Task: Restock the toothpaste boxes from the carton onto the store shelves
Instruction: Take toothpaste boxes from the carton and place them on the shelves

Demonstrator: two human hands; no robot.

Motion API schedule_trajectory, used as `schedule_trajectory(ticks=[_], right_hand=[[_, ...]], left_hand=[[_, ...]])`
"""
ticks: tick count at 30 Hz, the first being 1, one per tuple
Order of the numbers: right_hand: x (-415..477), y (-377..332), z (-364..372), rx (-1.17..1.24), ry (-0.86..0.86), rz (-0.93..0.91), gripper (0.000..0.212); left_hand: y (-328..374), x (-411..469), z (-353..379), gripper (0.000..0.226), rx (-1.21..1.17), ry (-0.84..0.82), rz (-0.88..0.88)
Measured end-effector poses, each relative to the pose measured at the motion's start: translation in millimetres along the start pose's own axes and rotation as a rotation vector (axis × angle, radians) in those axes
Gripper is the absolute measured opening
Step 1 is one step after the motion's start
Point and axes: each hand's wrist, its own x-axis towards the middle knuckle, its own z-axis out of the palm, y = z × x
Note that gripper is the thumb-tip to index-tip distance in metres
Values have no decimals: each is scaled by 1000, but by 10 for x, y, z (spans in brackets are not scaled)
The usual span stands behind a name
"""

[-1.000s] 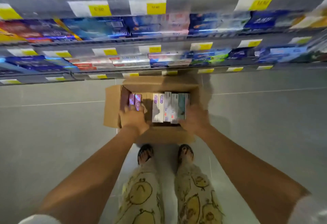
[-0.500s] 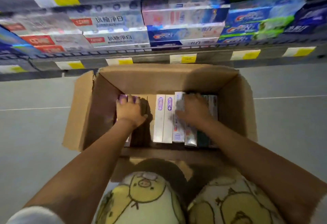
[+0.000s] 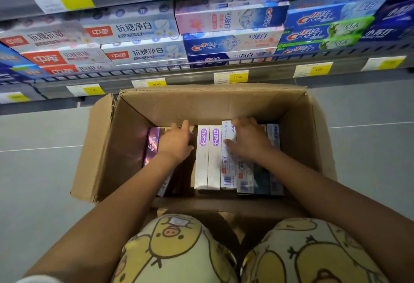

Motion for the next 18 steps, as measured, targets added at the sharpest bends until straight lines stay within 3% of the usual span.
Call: schedule_trajectory(ticks=[4, 12, 18], right_hand=[[-41, -55, -68, 84, -21, -26, 61], [-110, -338, -197, 791, -341, -39, 71], [-151, -359, -287, 950, -419, -93, 48]], left_hand=[[52, -92, -115, 30, -153, 114, 60], [-100, -345, -731, 40, -773, 182, 135], [20, -456, -934, 40, -1310, 174, 67]])
